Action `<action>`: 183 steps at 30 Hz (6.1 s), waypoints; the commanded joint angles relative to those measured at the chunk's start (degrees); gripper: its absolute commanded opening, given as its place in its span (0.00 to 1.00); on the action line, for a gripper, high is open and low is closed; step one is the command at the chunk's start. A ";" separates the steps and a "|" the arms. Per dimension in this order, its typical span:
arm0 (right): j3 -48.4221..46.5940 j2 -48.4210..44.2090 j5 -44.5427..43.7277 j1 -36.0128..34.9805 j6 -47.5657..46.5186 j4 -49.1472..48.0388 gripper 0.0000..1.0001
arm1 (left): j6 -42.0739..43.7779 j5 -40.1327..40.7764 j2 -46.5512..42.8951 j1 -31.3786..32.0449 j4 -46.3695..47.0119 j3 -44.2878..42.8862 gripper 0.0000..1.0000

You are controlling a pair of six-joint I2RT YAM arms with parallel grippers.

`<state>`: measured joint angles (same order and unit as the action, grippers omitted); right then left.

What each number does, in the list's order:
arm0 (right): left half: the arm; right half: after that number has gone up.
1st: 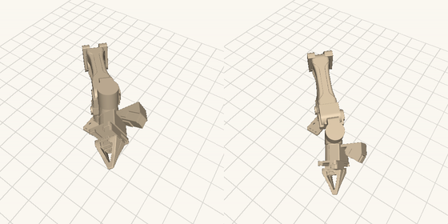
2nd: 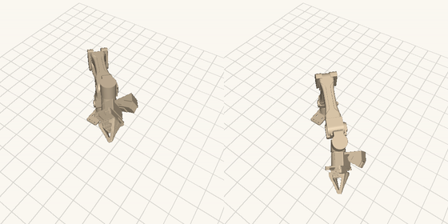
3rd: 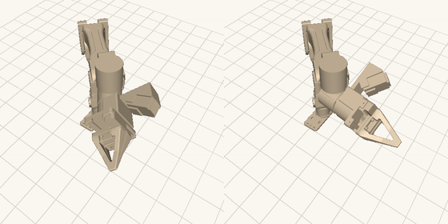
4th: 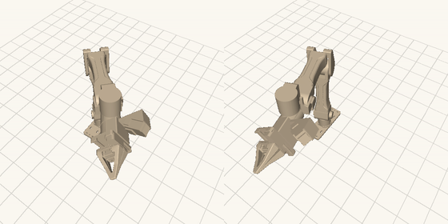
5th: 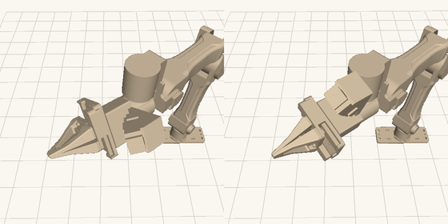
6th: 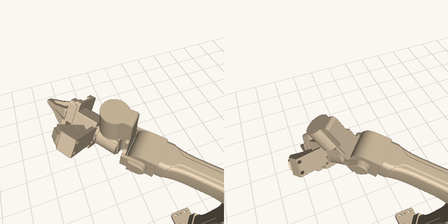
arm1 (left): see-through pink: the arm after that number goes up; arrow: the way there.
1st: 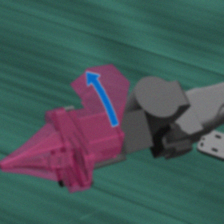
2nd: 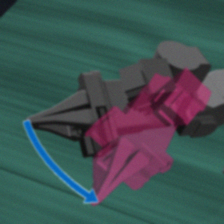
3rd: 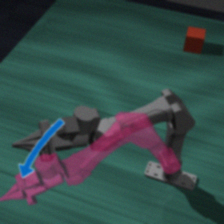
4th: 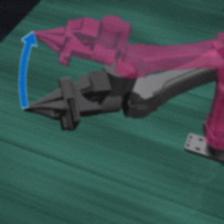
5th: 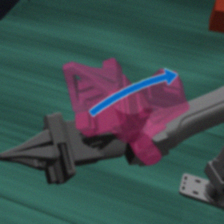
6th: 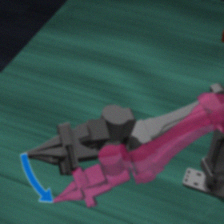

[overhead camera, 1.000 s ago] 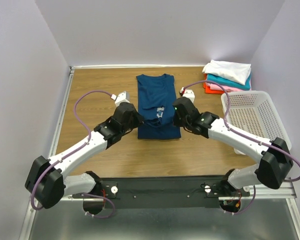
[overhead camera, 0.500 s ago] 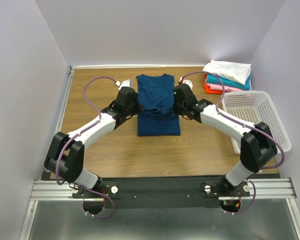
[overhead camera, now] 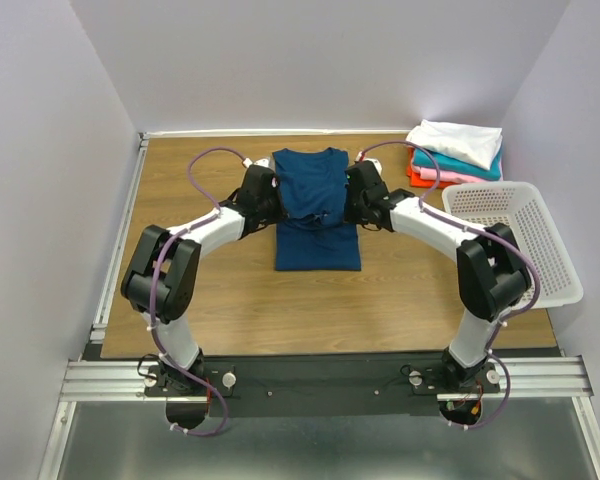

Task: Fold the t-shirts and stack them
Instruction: Fold the tshirt

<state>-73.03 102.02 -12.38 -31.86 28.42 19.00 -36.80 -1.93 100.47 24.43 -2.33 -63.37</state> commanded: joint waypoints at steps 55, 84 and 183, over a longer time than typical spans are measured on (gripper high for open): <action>-25.52 19.12 5.11 -3.47 -7.95 -8.63 1.00 | -8.03 3.17 -52.04 -2.01 0.56 39.99 0.98; 31.55 -29.77 -11.43 2.76 15.70 -10.48 1.00 | -6.18 -8.53 -14.87 3.61 18.41 34.89 0.41; 8.27 -25.92 14.75 5.84 4.53 4.29 0.01 | -6.19 19.60 -37.30 4.06 0.48 14.87 0.00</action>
<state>-61.19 72.36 5.32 -28.56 34.85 23.40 -46.85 16.88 58.72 30.76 -5.21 -44.58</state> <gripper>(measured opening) 0.012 0.008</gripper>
